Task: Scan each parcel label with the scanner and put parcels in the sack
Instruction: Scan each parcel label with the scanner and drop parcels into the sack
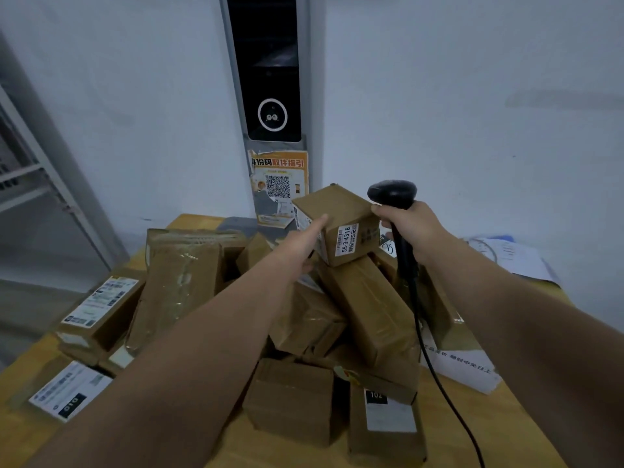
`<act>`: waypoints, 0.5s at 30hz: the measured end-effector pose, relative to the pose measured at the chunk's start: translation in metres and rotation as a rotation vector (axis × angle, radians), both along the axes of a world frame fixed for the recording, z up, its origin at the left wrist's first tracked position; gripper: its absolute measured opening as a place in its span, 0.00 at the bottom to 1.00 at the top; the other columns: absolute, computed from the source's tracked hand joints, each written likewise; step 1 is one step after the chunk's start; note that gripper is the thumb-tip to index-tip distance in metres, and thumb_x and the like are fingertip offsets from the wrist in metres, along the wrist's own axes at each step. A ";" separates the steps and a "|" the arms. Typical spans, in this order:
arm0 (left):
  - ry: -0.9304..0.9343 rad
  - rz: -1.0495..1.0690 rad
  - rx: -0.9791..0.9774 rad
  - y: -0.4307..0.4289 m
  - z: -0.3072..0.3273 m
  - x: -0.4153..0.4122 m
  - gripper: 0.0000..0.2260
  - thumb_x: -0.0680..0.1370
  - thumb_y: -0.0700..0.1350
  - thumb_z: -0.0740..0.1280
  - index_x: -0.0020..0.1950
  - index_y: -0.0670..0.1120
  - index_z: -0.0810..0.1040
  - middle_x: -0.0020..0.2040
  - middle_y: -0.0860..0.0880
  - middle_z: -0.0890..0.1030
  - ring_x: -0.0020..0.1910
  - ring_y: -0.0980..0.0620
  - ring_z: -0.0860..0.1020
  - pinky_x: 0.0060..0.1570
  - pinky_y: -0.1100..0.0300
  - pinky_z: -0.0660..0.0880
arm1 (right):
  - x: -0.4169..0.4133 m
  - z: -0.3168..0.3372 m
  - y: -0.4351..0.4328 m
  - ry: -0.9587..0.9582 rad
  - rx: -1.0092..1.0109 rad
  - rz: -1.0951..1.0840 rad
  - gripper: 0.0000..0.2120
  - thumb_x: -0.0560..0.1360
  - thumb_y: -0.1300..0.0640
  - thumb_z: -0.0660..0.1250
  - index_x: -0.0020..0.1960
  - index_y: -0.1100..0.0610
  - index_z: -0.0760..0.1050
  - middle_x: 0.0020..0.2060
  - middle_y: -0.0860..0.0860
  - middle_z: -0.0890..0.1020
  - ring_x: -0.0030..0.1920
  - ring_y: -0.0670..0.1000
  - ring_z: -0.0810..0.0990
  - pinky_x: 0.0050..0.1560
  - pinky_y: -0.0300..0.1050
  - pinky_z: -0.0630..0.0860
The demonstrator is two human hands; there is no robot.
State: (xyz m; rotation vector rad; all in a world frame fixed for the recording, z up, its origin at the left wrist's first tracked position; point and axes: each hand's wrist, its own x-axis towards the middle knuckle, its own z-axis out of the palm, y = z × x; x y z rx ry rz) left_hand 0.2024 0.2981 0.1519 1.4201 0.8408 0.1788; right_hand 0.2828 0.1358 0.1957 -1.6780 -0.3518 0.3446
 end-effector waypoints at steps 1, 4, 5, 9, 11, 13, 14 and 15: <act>-0.003 -0.004 -0.019 -0.001 -0.001 0.000 0.37 0.73 0.64 0.68 0.75 0.45 0.63 0.70 0.42 0.70 0.65 0.41 0.72 0.63 0.49 0.72 | 0.000 0.000 0.001 0.021 0.014 0.017 0.07 0.74 0.57 0.71 0.47 0.54 0.73 0.43 0.50 0.79 0.45 0.46 0.78 0.51 0.44 0.76; -0.011 -0.027 -0.060 -0.005 -0.002 -0.001 0.26 0.76 0.60 0.66 0.68 0.47 0.67 0.63 0.41 0.74 0.61 0.42 0.74 0.60 0.50 0.72 | 0.002 -0.004 0.001 0.056 0.024 0.013 0.07 0.74 0.57 0.72 0.49 0.56 0.75 0.47 0.53 0.81 0.50 0.51 0.80 0.57 0.50 0.78; -0.018 -0.039 -0.072 -0.006 -0.003 -0.001 0.23 0.76 0.59 0.66 0.65 0.47 0.68 0.62 0.42 0.76 0.59 0.43 0.75 0.60 0.50 0.72 | 0.002 -0.005 0.001 0.062 0.025 0.007 0.07 0.74 0.57 0.72 0.49 0.57 0.76 0.47 0.55 0.81 0.50 0.53 0.80 0.58 0.52 0.77; -0.105 -0.017 -0.156 -0.015 -0.004 -0.003 0.20 0.77 0.54 0.65 0.66 0.48 0.71 0.56 0.44 0.81 0.55 0.47 0.79 0.57 0.52 0.76 | 0.001 -0.013 -0.006 0.086 0.030 0.009 0.07 0.74 0.58 0.72 0.48 0.59 0.77 0.39 0.53 0.80 0.39 0.50 0.79 0.49 0.47 0.79; -0.140 -0.009 -0.171 -0.020 -0.002 -0.003 0.19 0.78 0.52 0.64 0.67 0.47 0.71 0.57 0.43 0.82 0.51 0.47 0.80 0.50 0.54 0.77 | -0.001 -0.017 -0.007 0.089 0.033 0.003 0.12 0.73 0.57 0.73 0.53 0.61 0.78 0.42 0.54 0.82 0.42 0.52 0.81 0.48 0.46 0.80; -0.162 -0.002 -0.165 -0.025 0.003 -0.006 0.19 0.78 0.52 0.63 0.67 0.47 0.70 0.57 0.43 0.81 0.49 0.47 0.80 0.47 0.54 0.77 | -0.004 -0.019 -0.009 0.070 0.031 -0.011 0.13 0.73 0.58 0.73 0.54 0.60 0.77 0.47 0.55 0.82 0.48 0.54 0.81 0.53 0.48 0.79; -0.177 0.001 -0.158 -0.026 0.004 -0.007 0.20 0.77 0.51 0.64 0.68 0.47 0.70 0.57 0.43 0.81 0.49 0.47 0.80 0.48 0.54 0.77 | -0.006 -0.019 -0.010 0.058 0.038 -0.009 0.12 0.73 0.59 0.73 0.54 0.59 0.77 0.47 0.54 0.82 0.48 0.53 0.81 0.52 0.47 0.79; -0.192 0.005 -0.149 -0.025 0.006 -0.010 0.21 0.77 0.51 0.64 0.68 0.47 0.70 0.57 0.43 0.81 0.48 0.47 0.80 0.49 0.54 0.77 | -0.009 -0.018 -0.011 0.051 0.055 -0.001 0.11 0.73 0.60 0.73 0.53 0.59 0.76 0.46 0.54 0.82 0.47 0.52 0.81 0.49 0.44 0.80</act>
